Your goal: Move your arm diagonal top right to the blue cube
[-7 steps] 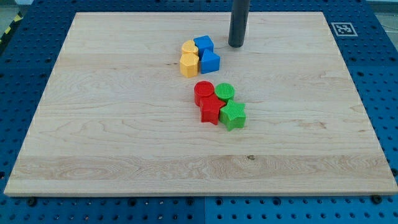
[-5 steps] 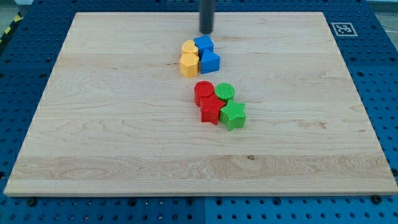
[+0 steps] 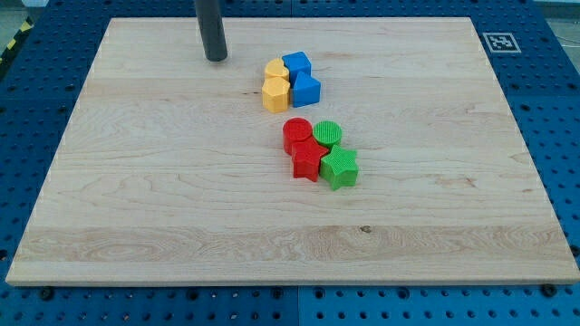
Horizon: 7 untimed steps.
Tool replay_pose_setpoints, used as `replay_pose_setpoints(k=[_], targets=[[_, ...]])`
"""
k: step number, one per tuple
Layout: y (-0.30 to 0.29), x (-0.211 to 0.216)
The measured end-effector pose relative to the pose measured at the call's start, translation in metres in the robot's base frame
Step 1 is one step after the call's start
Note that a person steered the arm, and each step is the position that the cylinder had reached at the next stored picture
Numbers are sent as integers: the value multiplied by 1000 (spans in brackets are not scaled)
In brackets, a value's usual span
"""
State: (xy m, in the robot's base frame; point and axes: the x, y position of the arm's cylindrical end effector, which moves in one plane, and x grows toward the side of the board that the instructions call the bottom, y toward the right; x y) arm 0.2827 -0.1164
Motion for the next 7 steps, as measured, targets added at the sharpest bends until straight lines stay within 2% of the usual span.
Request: replay_pose_setpoints(k=[4,5,6,7], targets=[[0,15],[0,1],[48,-42],[135,-54]])
